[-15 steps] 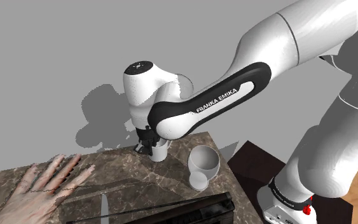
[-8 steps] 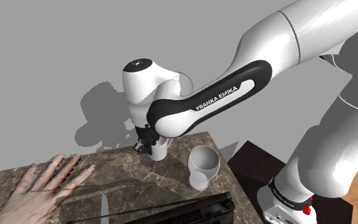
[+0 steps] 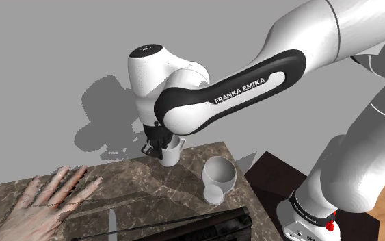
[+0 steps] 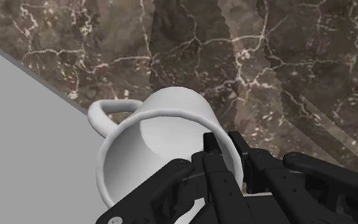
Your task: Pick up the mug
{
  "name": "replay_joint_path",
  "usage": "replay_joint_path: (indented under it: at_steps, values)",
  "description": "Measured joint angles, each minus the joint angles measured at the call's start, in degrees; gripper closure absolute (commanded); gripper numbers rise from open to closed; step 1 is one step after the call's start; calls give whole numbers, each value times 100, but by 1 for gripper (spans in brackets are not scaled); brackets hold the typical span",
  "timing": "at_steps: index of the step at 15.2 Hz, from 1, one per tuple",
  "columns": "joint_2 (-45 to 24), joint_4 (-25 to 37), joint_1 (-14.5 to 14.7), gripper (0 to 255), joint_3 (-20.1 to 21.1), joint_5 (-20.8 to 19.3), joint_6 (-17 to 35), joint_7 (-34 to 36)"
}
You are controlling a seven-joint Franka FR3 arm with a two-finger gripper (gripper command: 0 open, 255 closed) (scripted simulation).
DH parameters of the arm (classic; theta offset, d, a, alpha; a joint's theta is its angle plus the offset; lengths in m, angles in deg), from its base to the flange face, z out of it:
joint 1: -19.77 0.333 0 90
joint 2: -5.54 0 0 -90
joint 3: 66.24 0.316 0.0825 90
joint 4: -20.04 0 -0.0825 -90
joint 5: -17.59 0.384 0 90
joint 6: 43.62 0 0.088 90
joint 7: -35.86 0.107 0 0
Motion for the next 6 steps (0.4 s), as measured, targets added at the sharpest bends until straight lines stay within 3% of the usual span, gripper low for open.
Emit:
replay_joint_path:
  at_steps: [6]
  values:
    - [174,260,-10,255,-11,108,-407,-95]
